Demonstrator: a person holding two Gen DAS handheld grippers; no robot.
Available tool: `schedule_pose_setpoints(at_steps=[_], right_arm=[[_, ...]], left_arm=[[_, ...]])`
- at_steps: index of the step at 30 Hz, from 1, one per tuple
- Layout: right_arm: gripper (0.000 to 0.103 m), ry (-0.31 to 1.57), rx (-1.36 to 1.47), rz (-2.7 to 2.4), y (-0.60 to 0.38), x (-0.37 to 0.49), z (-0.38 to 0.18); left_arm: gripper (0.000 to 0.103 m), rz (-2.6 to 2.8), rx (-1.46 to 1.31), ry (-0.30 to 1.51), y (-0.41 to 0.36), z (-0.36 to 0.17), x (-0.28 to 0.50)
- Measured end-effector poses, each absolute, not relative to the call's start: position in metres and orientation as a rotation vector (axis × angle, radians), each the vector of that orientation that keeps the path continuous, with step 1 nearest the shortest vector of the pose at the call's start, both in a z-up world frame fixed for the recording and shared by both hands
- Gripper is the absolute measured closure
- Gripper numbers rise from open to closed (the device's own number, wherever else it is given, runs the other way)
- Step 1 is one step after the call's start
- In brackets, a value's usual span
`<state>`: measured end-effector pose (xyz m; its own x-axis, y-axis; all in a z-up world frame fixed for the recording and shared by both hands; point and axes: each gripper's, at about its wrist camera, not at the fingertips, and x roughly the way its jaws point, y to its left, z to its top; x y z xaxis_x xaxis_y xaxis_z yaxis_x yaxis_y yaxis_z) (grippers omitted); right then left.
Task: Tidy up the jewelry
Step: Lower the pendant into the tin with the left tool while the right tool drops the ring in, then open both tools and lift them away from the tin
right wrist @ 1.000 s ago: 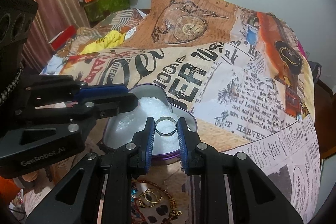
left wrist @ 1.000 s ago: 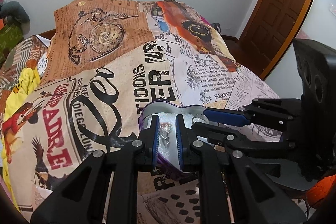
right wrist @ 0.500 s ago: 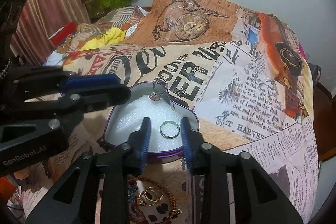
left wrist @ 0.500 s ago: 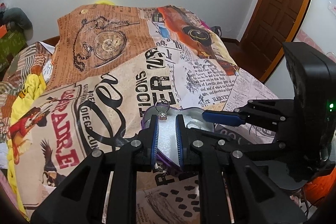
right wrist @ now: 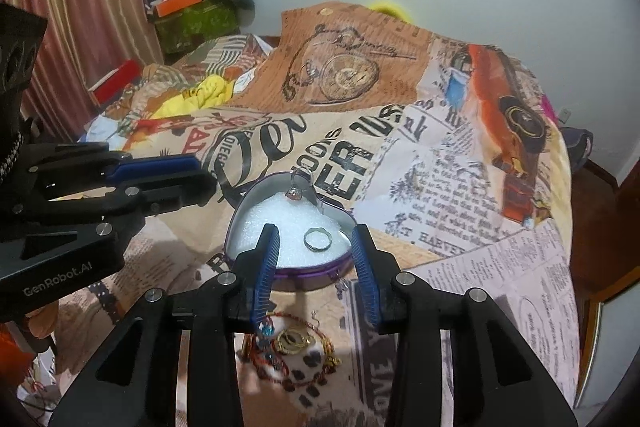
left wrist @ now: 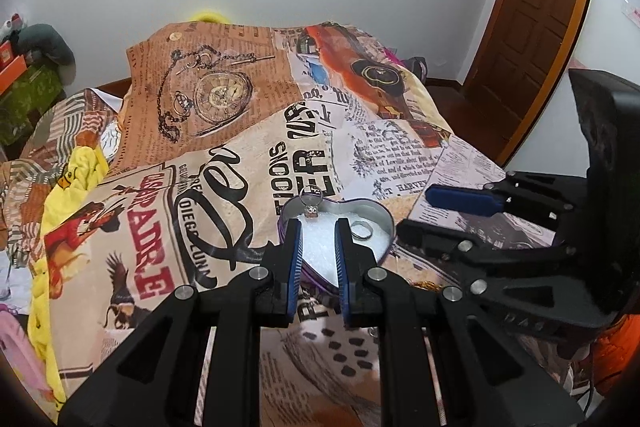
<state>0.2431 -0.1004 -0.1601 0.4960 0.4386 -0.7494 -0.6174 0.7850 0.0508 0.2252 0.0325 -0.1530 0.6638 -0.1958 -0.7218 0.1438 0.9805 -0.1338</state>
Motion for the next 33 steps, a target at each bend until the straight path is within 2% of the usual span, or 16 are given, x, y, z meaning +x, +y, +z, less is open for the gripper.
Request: schedule_pose_setpoints(at_steps=[3, 5, 17, 33], right_arm=[[0.069, 0.821, -0.224, 0.626, -0.11, 0.237, -0.153], [0.069, 0.816, -0.216, 0.615, -0.117, 0.234, -0.149], [0.069, 0.847, -0.193, 0.539, -0.149, 0.227, -0.153], [0.069, 1.014, -0.246, 0.597, -0.12, 0.262, -0.214]], left_arm=[[0.077, -0.19, -0.059, 0.811, 0.029, -0.146, 0.215], [0.075, -0.19, -0.053, 0.803, 0.026, -0.143, 0.21], [0.075, -0.183, -0.042, 0.867, 0.019, -0.162, 0.201], [0.075, -0.135, -0.055, 0.939, 0.041, -0.199, 0.215]])
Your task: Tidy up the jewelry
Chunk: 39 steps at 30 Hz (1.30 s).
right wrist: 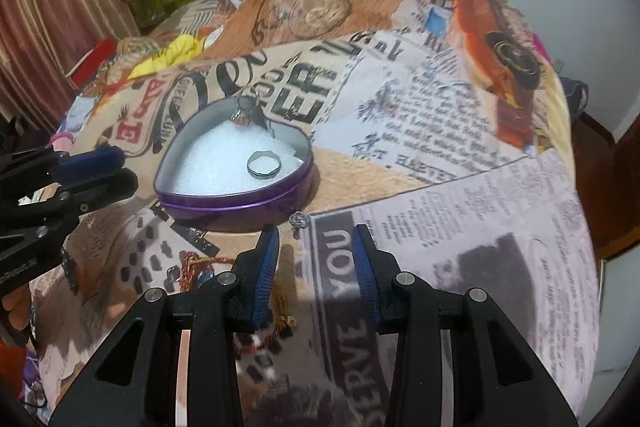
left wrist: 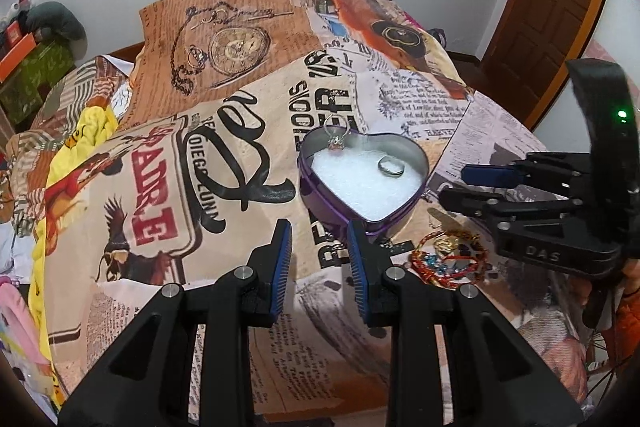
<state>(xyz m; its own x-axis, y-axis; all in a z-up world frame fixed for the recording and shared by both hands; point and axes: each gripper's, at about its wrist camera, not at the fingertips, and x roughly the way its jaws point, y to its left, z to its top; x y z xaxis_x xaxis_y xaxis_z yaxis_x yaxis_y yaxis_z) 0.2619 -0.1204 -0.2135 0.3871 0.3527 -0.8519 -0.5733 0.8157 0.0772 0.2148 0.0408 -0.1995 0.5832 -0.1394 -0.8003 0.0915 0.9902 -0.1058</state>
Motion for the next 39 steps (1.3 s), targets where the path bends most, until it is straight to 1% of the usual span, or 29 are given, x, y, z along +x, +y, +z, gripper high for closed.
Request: schedule_pose_setpoints(at_steps=[6, 7, 9, 10, 13, 22, 37, 38, 39], right_arm=[[0.069, 1.021, -0.299, 0.604, -0.11, 0.266, -0.226], [0.071, 1.014, -0.307, 0.605, -0.109, 0.266, -0.227], [0.081, 1.002, -0.328, 0.614, -0.106, 0.263, -0.227], [0.089, 1.0, -0.332, 0.62, -0.105, 0.263, -0.227], [0.094, 0.993, -0.349, 0.633, -0.102, 0.262, -0.227], [0.094, 0.982, -0.271, 0.626, -0.119, 0.253, -0.217], [0.094, 0.92, -0.152, 0.578, -0.161, 0.235, -0.191], [0.094, 0.916, -0.145, 0.577, -0.163, 0.235, -0.19], [0.094, 0.913, -0.139, 0.575, -0.165, 0.235, -0.189]], left_arm=[[0.075, -0.152, -0.06, 0.961, 0.042, -0.208, 0.216], [0.075, -0.155, -0.06, 0.963, 0.042, -0.209, 0.215], [0.075, -0.161, -0.06, 0.969, 0.041, -0.211, 0.215], [0.075, -0.165, -0.06, 0.972, 0.04, -0.212, 0.215], [0.075, -0.176, -0.058, 0.984, 0.036, -0.215, 0.214], [0.075, -0.243, -0.074, 1.015, 0.021, -0.216, 0.205], [0.075, -0.275, 0.013, 1.025, -0.012, -0.225, 0.201], [0.076, -0.276, 0.014, 1.024, -0.012, -0.226, 0.201], [0.079, -0.278, 0.013, 1.023, -0.012, -0.227, 0.201]])
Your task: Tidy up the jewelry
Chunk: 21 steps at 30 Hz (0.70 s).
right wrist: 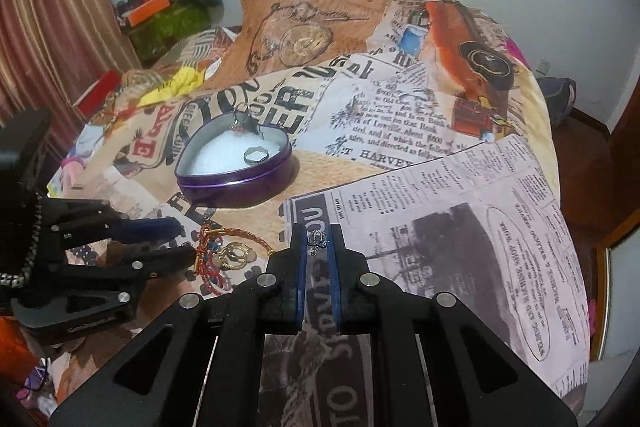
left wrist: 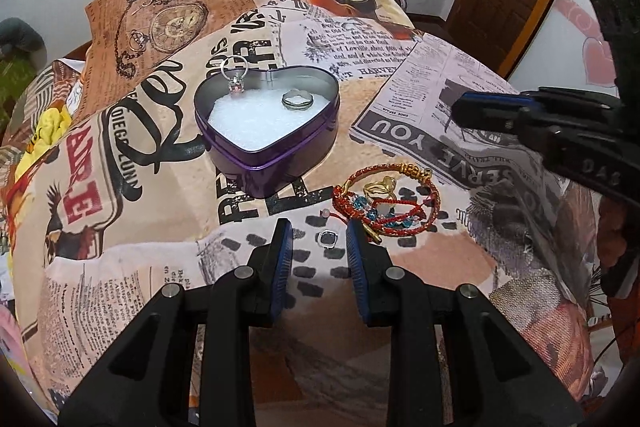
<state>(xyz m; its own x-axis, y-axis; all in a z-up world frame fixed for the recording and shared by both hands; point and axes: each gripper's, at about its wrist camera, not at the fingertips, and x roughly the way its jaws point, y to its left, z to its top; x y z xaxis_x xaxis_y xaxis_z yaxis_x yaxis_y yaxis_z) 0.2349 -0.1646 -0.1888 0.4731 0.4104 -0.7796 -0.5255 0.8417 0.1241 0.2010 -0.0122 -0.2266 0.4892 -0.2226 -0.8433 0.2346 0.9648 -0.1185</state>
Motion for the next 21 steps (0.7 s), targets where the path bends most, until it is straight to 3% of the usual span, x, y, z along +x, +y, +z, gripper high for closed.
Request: schedule_pose_setpoints(at_steps=[6, 21], right_arm=[[0.094, 0.897, -0.112, 0.568, -0.171, 0.231, -0.183], [0.094, 0.829, -0.112, 0.57, -0.165, 0.22, -0.152]], left_arm=[[0.095, -0.29, 0.01, 1.021, -0.014, -0.228, 0.203], [0.095, -0.252, -0.017, 0.936, -0.002, -0.197, 0.191]])
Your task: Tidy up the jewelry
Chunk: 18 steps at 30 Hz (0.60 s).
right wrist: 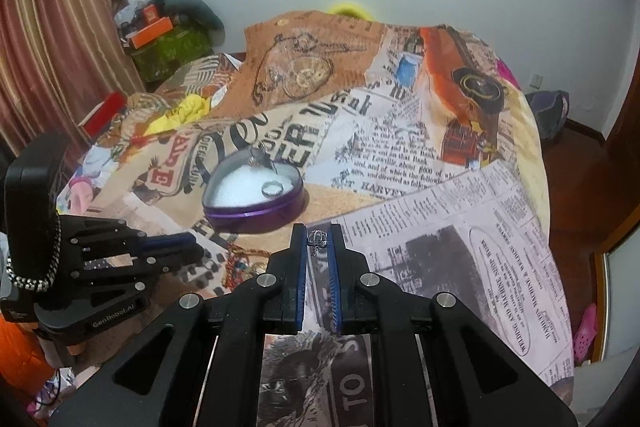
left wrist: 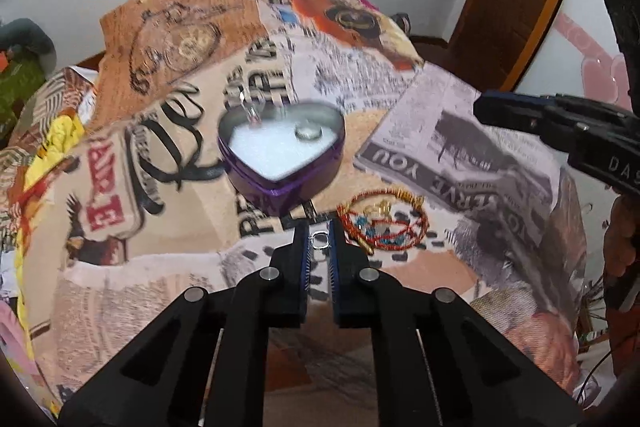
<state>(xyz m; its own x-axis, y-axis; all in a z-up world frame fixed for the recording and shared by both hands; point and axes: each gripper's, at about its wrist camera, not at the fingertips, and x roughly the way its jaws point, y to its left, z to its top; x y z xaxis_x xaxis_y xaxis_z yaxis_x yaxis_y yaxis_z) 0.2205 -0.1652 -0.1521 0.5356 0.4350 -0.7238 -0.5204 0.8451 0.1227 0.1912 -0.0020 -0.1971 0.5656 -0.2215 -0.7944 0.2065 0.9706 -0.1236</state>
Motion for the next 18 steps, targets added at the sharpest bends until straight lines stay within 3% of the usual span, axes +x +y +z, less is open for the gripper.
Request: schedule_pose_setpoints(at_steps=[18], right_arm=[[0.094, 0.708, -0.13, 0.631, -0.127, 0.217, -0.113]], left_arm=[[0.095, -0.197, -0.048, 0.727, 0.022, -0.125, 0.197]])
